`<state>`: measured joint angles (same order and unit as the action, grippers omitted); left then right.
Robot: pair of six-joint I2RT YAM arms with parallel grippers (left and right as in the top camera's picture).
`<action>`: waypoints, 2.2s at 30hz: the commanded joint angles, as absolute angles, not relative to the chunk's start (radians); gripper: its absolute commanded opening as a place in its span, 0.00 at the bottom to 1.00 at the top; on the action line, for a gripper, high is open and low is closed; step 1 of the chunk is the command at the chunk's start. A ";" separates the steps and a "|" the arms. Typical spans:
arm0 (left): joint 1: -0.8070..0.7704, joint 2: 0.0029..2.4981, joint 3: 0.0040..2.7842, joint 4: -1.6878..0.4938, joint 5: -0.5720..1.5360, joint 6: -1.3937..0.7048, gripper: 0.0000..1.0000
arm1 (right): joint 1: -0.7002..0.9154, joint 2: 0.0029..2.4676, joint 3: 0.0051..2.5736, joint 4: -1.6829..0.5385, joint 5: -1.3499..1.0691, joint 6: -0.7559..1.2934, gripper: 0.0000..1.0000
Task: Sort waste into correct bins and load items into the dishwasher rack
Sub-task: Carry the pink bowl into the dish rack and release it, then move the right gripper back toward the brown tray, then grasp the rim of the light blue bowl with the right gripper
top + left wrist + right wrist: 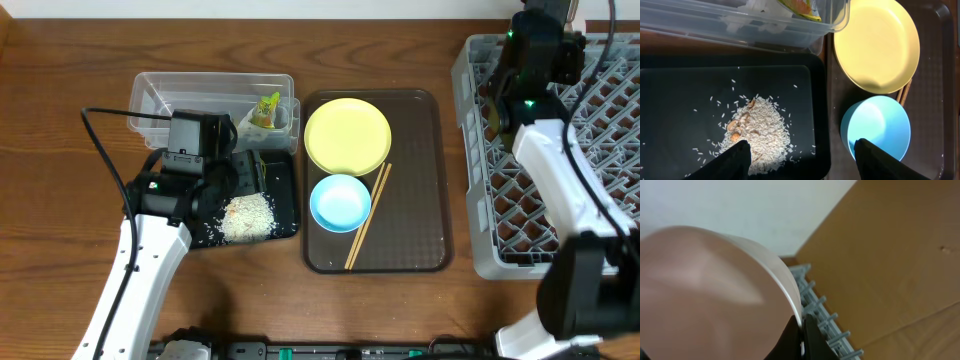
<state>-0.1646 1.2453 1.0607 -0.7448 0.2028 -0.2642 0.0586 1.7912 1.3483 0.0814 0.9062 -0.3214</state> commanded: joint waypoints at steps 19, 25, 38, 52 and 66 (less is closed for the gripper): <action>-0.160 1.248 1.055 -0.749 0.194 -0.255 0.69 | 0.139 1.936 1.357 -0.168 0.942 -0.154 0.01; -0.160 1.248 1.055 -0.750 0.194 -0.256 0.69 | 0.166 1.866 1.357 -0.372 0.899 0.014 0.03; -0.160 1.251 1.048 -0.773 0.087 -0.265 0.69 | 0.237 1.616 1.357 -0.718 -0.058 0.150 0.41; -0.160 1.267 1.048 -0.841 -0.083 -0.403 0.69 | 0.463 1.797 1.257 -0.797 -0.174 0.235 0.42; -0.160 1.267 1.048 -0.842 -0.083 -0.403 0.69 | 0.501 1.867 1.296 -0.791 -0.133 0.257 0.01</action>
<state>-0.1646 1.2606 1.0599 -0.8379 -0.0597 -0.3931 0.5220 1.8931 1.2572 -0.7780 -0.1650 0.2508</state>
